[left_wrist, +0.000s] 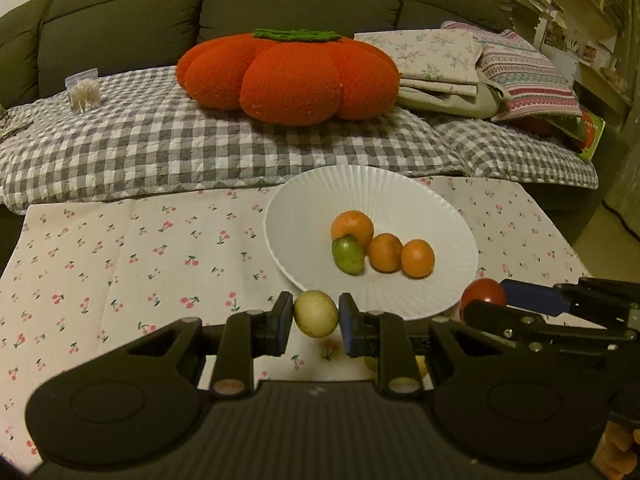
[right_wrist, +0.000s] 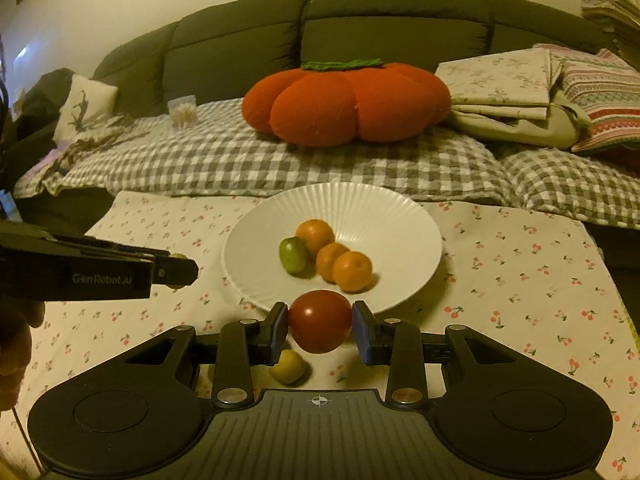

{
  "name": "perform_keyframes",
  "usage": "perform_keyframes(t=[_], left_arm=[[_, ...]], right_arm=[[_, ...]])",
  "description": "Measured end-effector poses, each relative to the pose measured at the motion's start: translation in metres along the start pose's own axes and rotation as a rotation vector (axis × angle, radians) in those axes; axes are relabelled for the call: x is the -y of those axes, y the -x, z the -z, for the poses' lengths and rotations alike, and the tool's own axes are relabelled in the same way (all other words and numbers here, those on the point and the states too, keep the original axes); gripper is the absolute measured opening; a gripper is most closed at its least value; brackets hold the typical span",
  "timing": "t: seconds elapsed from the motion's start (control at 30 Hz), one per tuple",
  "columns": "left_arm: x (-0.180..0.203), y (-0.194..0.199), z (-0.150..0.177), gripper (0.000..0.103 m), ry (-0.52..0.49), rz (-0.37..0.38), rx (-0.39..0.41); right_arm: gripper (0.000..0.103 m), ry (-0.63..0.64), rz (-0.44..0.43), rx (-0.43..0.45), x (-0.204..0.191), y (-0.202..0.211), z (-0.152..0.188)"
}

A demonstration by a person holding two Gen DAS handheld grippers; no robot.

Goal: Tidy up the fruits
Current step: 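Carry the yellow fruit and tomato onto the plate and open both tools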

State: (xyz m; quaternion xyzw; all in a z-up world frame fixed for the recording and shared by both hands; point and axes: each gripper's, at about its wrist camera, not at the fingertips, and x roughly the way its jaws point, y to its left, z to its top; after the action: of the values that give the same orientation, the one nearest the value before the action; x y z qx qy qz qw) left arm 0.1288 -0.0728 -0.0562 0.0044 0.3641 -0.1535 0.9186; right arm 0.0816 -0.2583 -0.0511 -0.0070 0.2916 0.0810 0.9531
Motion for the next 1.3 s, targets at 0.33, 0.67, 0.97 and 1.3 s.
perform_keyframes(t=[0.33,0.67,0.97,1.3], left_arm=[[-0.003,-0.024,-0.014,0.023,0.111,0.104,-0.025],[0.004,-0.055,-0.015,0.023,0.151,0.121,-0.065],[0.006,-0.074,-0.015,0.023,0.19,0.138,-0.082],[0.003,-0.064,-0.021,0.057,0.204,0.142,-0.058]], right_arm=[[0.034,-0.107,0.006,0.001,0.022,-0.016,-0.017],[0.034,-0.144,0.026,-0.039,0.034,-0.045,-0.024],[0.034,-0.222,0.068,-0.05,0.054,-0.066,-0.03],[0.036,-0.302,0.083,-0.031,0.062,-0.065,-0.031]])
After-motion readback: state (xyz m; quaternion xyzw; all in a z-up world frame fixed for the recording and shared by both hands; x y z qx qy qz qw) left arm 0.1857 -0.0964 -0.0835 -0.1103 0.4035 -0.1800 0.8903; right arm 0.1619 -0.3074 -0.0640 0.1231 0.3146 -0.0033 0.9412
